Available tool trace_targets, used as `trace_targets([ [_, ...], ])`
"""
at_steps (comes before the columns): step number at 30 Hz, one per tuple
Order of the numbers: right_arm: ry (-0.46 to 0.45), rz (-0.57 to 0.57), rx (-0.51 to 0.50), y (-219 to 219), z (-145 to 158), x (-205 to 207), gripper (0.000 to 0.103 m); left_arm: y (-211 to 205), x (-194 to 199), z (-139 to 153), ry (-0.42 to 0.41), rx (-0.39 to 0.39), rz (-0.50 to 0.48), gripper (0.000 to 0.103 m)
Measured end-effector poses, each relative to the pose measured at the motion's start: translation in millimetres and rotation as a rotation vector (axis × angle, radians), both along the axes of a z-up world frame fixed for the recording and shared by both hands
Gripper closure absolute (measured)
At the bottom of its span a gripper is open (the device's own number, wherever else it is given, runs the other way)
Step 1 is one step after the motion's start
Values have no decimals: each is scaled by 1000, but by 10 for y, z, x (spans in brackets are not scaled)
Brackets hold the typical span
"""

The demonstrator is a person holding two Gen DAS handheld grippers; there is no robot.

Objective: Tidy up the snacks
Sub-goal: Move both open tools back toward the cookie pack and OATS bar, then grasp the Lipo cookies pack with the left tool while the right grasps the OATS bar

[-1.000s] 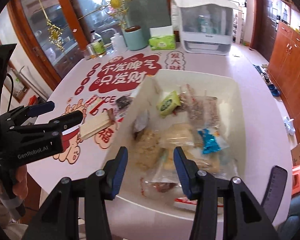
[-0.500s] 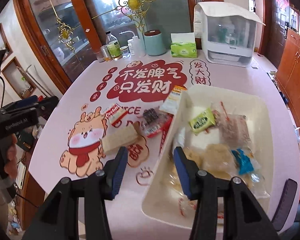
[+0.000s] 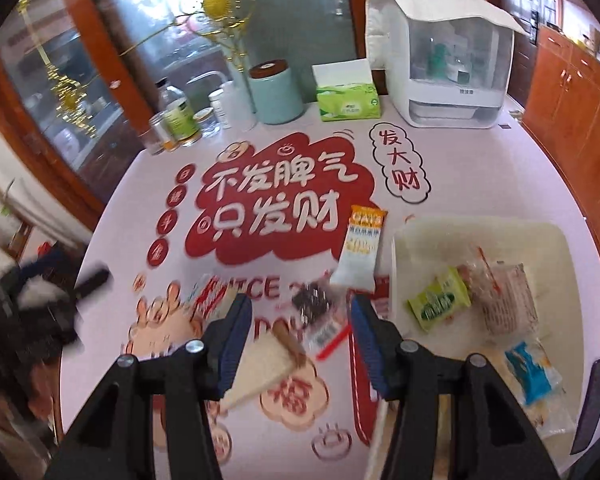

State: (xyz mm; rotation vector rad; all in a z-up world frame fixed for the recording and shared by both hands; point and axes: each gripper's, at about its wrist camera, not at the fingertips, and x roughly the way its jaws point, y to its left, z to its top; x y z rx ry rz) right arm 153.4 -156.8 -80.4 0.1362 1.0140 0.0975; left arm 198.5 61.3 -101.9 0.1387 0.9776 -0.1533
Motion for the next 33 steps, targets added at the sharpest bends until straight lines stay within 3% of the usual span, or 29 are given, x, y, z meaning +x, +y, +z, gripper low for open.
trace_targets([
  [3,35,-16,-3,24,-51,391,51,-93,155,-306,51,7,-10,7],
  [8,168,1,7,8,-260,1038,51,-115,393,-799,176,-39,38,7],
  [13,310,-47,2,-108,-670,1531,51,-3,561,-1131,294,-122,216,7],
  [18,422,-100,4,-252,-1075,1819,51,86,625,-1210,306,-213,358,7],
  [23,488,-115,-40,-320,-1283,1983,51,101,700,-1281,333,-273,468,7],
  [29,555,-129,-147,-337,-1399,2116,51,49,789,-1376,347,-272,576,7],
  [33,633,-131,-141,-374,-1577,2153,51,-36,806,-1414,359,-249,604,7],
])
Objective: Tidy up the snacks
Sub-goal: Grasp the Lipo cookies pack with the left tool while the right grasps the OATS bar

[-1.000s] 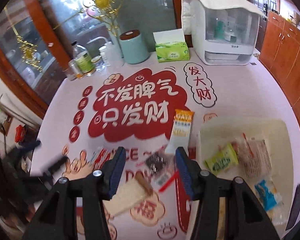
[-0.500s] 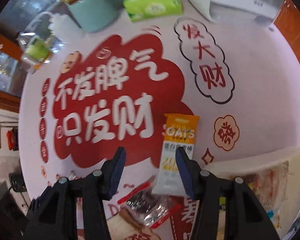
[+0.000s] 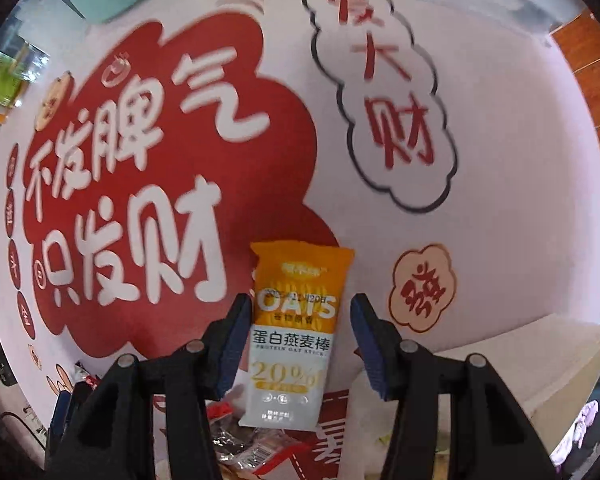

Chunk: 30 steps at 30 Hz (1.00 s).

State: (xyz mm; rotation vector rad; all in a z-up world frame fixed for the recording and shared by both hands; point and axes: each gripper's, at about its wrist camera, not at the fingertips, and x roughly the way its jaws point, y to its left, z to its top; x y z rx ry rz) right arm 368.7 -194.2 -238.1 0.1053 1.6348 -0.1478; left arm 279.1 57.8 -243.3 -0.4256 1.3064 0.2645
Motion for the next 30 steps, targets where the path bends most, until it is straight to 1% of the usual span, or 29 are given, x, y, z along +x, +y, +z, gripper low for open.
trace_targets([
  [2,12,-6,19,-11,-72,-24,48,-33,5,-36,17,17,-5,7],
  [4,-3,10,33,28,-62,-35,49,-44,1,-65,31,15,3,7],
  [5,-9,21,33,60,-56,-47,54,-48,-3,-85,40,12,11,7],
  [6,-18,31,44,94,-46,-57,62,-51,-7,-95,45,13,17,7],
  [8,-31,67,81,214,-24,-83,62,-68,1,-122,59,22,25,7],
  [13,-94,140,117,488,31,-230,63,-87,-49,-168,107,12,44,7],
  [17,-109,158,148,627,45,-355,63,-81,-85,-186,116,-16,43,7],
  [19,-117,168,156,681,65,-442,63,-67,-124,-152,103,-44,29,7],
  [21,-125,169,169,674,92,-486,63,-39,-131,-85,88,-49,-6,7],
  [24,-142,156,198,606,186,-543,63,21,-123,-12,73,-51,-85,7],
  [25,-150,149,206,550,219,-589,63,25,-92,-3,72,-56,-139,7],
  [26,-161,145,213,499,225,-537,63,22,-70,-11,79,-55,-179,7],
  [28,-198,139,215,407,300,-535,63,10,-45,0,83,-24,-244,7],
  [30,-226,133,218,316,374,-576,63,7,-5,23,67,-16,-299,7],
])
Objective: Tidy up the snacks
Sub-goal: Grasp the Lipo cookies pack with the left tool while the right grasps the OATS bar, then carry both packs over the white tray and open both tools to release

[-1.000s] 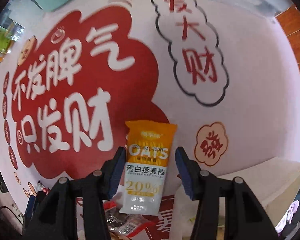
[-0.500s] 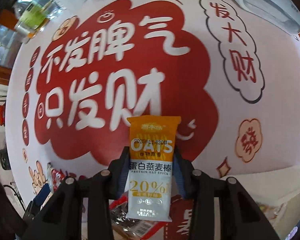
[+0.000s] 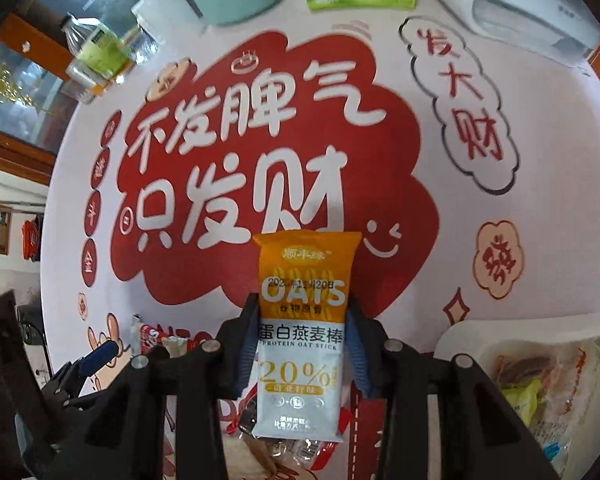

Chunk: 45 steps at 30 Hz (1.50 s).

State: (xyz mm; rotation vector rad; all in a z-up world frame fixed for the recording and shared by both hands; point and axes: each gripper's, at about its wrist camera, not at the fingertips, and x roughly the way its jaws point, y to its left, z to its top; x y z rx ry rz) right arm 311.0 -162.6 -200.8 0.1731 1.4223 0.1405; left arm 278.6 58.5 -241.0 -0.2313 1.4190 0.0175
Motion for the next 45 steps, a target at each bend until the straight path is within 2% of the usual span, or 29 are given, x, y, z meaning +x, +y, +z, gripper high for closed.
trace_targets([
  [3,-36,-8,13,-62,102,-61,63,-135,-1,27,-19,18,-116,7],
  [6,-71,2,-11,-43,173,-107,63,-330,-18,-4,-22,88,-202,7],
  [11,-88,8,-8,8,242,-241,63,-464,-16,-129,-6,181,-232,8],
  [14,-102,20,-10,7,299,-371,63,-500,-1,-127,-23,140,-234,21],
  [16,-107,21,-2,-7,334,-456,63,-513,-86,-72,-51,144,-259,44],
  [18,-114,20,5,-23,370,-542,63,-560,-143,-23,-71,168,-285,52],
  [24,-129,17,22,-42,451,-805,63,-600,-359,184,-140,201,-300,54],
  [29,-175,20,34,-69,602,-1161,64,-534,-826,739,-242,167,-319,54],
  [35,-282,21,41,-178,944,-1805,63,-744,-1457,1407,-375,89,-421,53],
  [41,-416,-16,11,-524,1424,-2386,63,-1382,-1889,1967,-478,-12,-549,53],
  [45,-513,-80,-29,-877,1778,-2660,63,-1887,-2080,2262,-552,-34,-617,53],
])
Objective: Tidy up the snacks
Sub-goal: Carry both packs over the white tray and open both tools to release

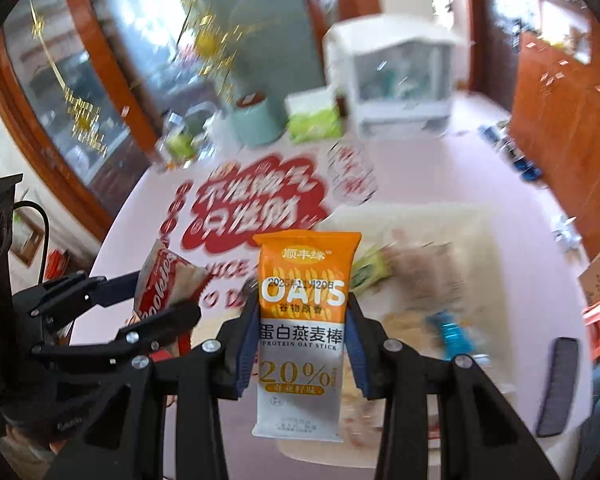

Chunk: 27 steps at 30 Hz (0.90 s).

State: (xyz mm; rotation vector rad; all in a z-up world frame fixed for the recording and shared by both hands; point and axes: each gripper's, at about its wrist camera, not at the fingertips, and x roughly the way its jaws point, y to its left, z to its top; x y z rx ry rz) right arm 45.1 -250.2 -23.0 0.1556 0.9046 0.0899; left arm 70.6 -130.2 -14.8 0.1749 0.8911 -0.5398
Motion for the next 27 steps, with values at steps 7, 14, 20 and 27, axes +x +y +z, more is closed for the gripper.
trace_targets([
  [7,-86,-84,-58,-605,386,-187,62,-776,-183,164,-47,30,-64,53],
  [14,-83,-130,-102,-991,416,64,62,-1212,-151,33,-47,90,-50,52],
  [20,-36,-120,-124,-1081,233,383,59,-1251,-31,-47,-118,167,30,28],
  [27,48,-91,-66,-1110,-153,508,47,-1112,55,-268,-77,186,97,10],
])
